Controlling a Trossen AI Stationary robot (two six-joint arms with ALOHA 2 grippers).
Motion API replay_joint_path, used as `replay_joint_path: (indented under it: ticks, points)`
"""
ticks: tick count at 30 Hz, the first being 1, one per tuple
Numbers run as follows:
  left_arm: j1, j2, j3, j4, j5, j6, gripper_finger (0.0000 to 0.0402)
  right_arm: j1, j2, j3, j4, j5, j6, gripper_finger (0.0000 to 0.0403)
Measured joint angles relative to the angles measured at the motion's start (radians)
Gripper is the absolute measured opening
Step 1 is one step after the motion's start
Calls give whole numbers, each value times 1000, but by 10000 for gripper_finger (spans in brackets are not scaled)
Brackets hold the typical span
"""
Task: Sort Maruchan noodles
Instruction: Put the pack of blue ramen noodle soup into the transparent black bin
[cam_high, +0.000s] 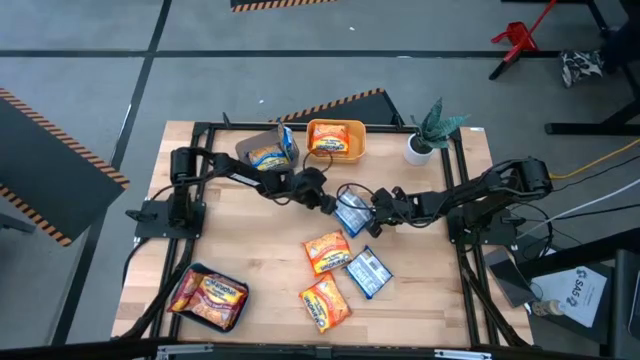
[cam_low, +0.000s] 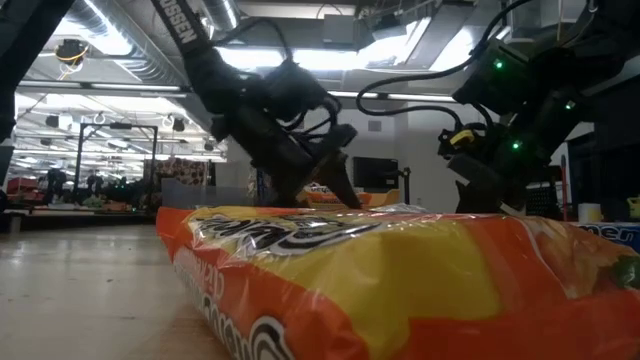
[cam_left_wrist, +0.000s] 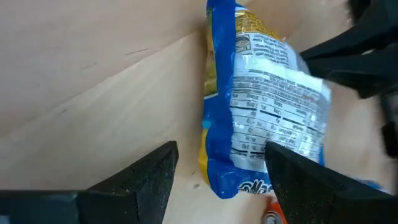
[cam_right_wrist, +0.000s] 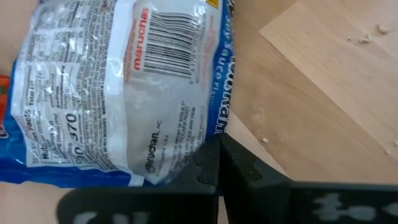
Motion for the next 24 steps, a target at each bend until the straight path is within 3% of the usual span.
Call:
replay_joint_path:
  ticks: [3, 15, 24]
  points:
    - [-17, 2, 46, -27, -63, 28, 243, 0, 0, 0, 6, 0, -6, 1]
    - [-28, 35, 82, 32, 46, -25, 243, 0, 5, -2, 50, -9, -54, 0]
    - [-35, 70, 83, 98, 64, -88, 227, 0, 53, 1, 98, 2, -56, 1]
